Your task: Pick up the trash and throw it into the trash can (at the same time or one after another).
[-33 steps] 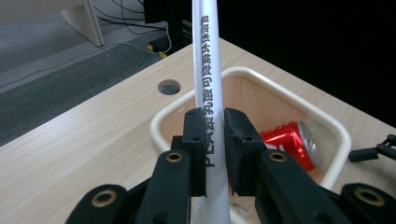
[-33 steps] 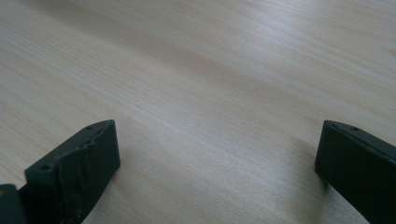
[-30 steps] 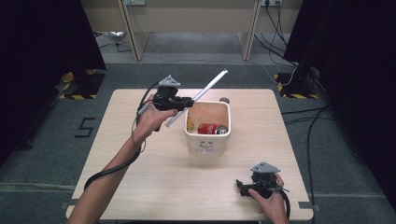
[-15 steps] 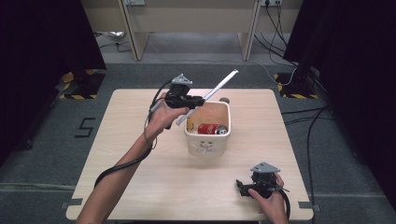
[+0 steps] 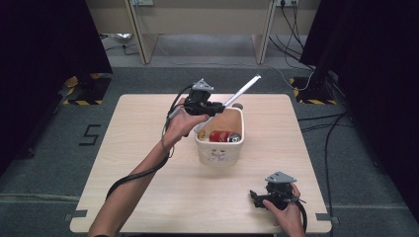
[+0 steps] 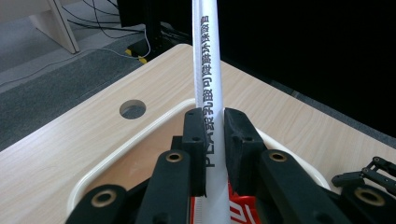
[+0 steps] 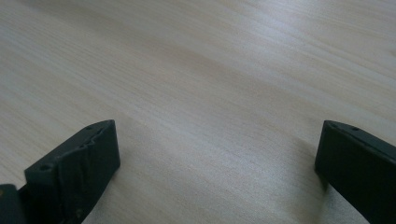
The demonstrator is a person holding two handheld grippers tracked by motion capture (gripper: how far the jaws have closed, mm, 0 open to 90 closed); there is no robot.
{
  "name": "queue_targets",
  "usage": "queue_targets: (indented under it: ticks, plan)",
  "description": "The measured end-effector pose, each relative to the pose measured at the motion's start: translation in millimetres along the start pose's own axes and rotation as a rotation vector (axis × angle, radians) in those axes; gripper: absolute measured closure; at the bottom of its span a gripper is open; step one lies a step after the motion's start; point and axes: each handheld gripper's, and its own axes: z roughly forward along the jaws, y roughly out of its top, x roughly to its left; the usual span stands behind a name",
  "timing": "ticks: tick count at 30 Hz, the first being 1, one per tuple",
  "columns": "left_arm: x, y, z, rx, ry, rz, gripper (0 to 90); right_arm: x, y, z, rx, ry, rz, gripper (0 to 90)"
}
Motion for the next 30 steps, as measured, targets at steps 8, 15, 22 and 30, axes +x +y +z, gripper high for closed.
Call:
queue_targets:
  ticks: [8, 15, 22, 30]
  plan:
    - [-2.7, 1.7, 10.4, -0.001, -0.005, -0.001, 79.0, 0.0, 0.0, 0.1, 0.0, 0.001, 0.0, 0.2]
    - [-0.5, -1.9, 23.5, 0.022, 0.002, -0.008, 79.0, -0.2, 0.1, 0.0, 0.001, 0.0, -0.004, 0.2]
    - [-0.3, -5.0, 27.2, 0.029, 0.001, -0.004, 78.9, -0.1, 0.1, 0.0, 0.002, 0.001, -0.003, 0.2]
    - [-2.8, -11.6, 33.6, 0.053, -0.003, 0.009, 78.8, -0.2, 0.1, 0.0, 0.002, 0.002, -0.005, 0.2]
